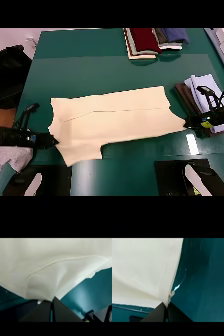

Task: Fold the shirts.

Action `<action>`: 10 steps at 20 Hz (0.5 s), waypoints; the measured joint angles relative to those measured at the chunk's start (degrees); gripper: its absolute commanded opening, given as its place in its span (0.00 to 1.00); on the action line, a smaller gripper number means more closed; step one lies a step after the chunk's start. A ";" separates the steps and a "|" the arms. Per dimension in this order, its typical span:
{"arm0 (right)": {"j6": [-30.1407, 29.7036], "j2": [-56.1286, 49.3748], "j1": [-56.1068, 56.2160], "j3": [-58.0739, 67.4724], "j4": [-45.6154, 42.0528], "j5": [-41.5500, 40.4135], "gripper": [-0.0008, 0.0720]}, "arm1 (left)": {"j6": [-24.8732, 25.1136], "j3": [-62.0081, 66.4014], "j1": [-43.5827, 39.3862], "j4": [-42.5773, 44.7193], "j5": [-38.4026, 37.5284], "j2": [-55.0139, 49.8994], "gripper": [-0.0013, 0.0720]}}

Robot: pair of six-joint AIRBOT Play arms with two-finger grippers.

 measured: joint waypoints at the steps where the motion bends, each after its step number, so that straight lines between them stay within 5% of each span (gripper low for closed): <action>1: 0.02 -1.44 0.07 1.03 0.37 -0.72 0.04 | 0.55 1.46 0.00 0.48 1.79 -1.99 0.05; 10: 1.29 -25.40 6.95 21.03 2.45 -7.78 0.04 | 9.03 22.38 0.00 2.16 17.55 -31.10 0.05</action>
